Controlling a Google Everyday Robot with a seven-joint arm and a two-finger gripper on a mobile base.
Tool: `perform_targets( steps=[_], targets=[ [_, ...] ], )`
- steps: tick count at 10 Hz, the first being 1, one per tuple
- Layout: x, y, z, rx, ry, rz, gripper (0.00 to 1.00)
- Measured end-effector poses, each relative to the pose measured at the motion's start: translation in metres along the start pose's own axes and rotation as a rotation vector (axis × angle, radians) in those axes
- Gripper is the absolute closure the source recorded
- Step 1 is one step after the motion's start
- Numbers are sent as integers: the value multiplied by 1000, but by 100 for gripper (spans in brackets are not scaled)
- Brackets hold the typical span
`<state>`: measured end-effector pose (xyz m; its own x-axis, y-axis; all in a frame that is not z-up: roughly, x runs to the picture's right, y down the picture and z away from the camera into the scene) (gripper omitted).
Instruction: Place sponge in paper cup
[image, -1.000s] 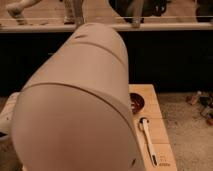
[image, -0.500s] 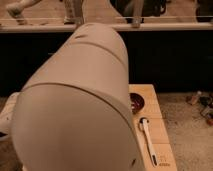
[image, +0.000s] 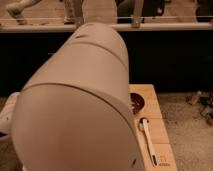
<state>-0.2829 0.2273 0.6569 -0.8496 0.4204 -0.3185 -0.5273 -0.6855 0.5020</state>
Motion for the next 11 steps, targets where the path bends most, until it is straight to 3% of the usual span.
perform_targets(
  steps=[6, 11],
  targets=[
    [29, 10, 29, 57, -34, -23, 22],
    [41, 15, 49, 77, -14, 9, 22]
  ],
)
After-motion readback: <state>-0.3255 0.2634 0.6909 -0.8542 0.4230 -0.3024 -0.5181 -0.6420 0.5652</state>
